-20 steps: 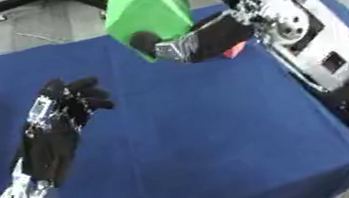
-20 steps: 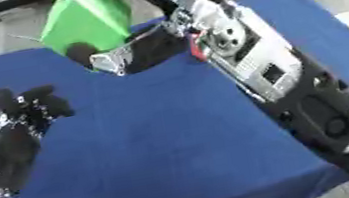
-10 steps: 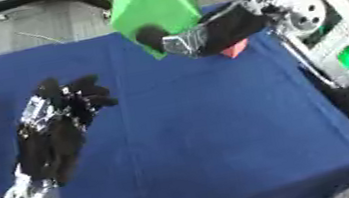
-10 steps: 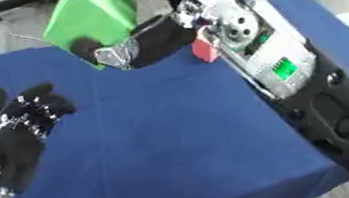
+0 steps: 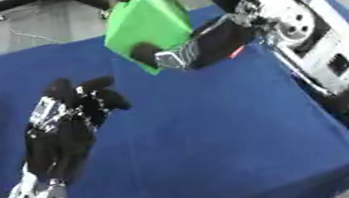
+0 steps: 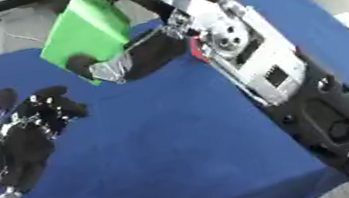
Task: Pick up the objects with one hand, pass them to the other hand, and then place them into the box on the other side of the table.
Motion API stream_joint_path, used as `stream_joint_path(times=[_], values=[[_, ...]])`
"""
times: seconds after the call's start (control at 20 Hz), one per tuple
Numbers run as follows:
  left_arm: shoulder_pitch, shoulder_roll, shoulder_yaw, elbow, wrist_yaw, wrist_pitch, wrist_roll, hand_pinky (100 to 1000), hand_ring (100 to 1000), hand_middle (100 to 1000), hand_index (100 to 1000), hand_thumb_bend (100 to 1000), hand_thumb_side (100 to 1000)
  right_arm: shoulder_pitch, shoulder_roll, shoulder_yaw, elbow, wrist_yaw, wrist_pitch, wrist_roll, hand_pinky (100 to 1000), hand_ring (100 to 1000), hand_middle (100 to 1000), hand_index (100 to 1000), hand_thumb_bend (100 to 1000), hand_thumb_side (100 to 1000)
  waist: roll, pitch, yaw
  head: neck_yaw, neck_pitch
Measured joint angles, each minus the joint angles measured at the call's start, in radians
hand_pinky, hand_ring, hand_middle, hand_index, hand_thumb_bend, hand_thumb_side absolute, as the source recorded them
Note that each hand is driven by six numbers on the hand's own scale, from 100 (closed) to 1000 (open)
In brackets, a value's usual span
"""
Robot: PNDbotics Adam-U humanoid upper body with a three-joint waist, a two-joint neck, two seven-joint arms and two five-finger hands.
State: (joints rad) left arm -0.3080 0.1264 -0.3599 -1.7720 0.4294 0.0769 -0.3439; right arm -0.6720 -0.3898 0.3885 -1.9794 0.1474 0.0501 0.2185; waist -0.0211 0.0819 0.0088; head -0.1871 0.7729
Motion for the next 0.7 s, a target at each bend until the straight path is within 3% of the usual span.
stream_joint_path(times=[0.35,0.7], values=[[-0.001,-0.005,-0.014,0.021,0.053,0.01,-0.04,937,651,588,793,282,1000,0.003,0.024,0.017,0.01,-0.003,0.036,0.039,420,638,576,584,270,100,0.0,0.0,0.006,-0.016,0.0],[-0.006,-0.006,-0.021,0.031,0.071,0.017,-0.059,939,652,593,790,260,984,0.003,0.05,0.033,0.063,-0.003,0.043,0.071,424,647,579,582,273,100,-0.001,0.003,0.01,-0.017,0.0]])
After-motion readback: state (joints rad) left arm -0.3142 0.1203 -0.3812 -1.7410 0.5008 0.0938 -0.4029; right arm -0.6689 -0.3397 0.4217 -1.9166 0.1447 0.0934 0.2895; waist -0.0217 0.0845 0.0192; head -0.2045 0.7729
